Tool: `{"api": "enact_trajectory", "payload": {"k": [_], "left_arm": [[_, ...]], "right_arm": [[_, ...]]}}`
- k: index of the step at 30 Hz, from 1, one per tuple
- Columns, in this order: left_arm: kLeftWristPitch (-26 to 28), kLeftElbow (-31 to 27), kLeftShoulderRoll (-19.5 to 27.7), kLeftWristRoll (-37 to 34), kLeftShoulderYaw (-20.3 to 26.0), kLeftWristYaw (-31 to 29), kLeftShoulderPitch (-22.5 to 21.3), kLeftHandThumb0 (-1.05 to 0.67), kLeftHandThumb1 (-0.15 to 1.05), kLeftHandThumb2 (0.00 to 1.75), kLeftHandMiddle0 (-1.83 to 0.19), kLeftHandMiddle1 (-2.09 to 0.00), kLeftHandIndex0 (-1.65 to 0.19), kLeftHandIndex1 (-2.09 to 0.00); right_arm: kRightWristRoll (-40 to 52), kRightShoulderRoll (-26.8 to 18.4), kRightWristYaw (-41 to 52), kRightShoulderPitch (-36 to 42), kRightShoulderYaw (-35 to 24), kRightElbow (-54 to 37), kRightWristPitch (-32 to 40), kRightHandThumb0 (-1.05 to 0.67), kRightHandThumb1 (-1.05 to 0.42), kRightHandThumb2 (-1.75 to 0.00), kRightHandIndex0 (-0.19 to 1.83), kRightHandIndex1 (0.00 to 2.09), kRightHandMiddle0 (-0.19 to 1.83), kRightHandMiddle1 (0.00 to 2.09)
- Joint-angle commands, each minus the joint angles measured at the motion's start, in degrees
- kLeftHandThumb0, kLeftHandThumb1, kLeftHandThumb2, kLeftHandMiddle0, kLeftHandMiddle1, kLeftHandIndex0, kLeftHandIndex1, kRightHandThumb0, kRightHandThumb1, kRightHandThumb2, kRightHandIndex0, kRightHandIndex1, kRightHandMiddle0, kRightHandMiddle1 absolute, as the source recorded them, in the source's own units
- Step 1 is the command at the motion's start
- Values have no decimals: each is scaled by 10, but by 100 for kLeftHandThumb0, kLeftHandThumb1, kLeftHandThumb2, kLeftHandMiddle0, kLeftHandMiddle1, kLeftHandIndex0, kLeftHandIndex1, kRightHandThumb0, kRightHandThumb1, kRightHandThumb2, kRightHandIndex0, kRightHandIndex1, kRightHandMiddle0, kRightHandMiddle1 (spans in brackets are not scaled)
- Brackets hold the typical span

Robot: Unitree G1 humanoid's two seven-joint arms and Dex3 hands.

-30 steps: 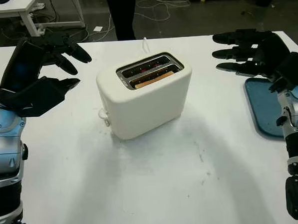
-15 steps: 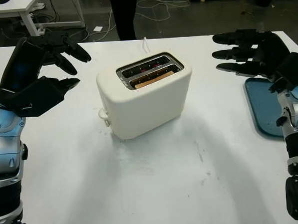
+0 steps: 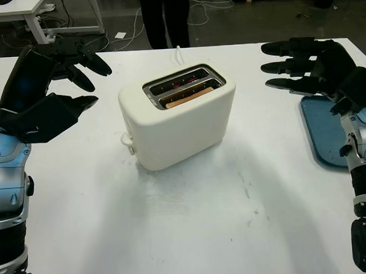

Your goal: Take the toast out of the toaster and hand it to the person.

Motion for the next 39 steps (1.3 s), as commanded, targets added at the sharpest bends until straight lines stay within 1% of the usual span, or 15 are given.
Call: {"api": "enact_trajectory", "payload": {"k": [1,6,11,15,22,24,32,39], "left_arm": [[5,-3,3,1,-1,-1,3,50,55,57,-75,-121,-71,-100],[-5,0,3,6,-2,3,2,52,55,56,-76,-122,-71,-101],[1,-4,2,6,-3,2,3,54,57,54,-75,-121,-71,-101],[3,-5,3,6,-4,1,1,52,57,52,-76,-121,-71,-101],[-12,1,-1,2,-4,3,1,54,56,53,-77,-123,-73,-103],[-5,-3,-1,4,-4,3,2,54,56,54,-77,-123,-73,-103],[-7,-6,-1,0,0,2,7,54,56,54,-76,-123,-72,-103],[3,-12,0,0,-1,0,8,55,58,53,-75,-123,-70,-102]], "right_arm": [[1,0,-3,7,-2,-5,7,-30,-77,0,94,1,83,0],[0,-1,-2,3,-2,1,1,-32,-77,0,95,1,84,1],[-1,0,-5,5,-4,-3,3,-30,-77,0,95,1,85,1],[-1,-1,-6,6,-6,-5,4,-32,-76,0,95,1,85,1],[1,-3,-4,7,-7,-5,4,-33,-77,0,96,1,86,1],[5,-2,-1,7,-9,-4,5,-33,-76,0,96,1,86,0],[1,-3,1,8,-8,-5,13,-35,-76,0,95,0,85,0],[5,-1,4,8,-8,-4,16,-35,-76,0,94,0,84,0]]}}
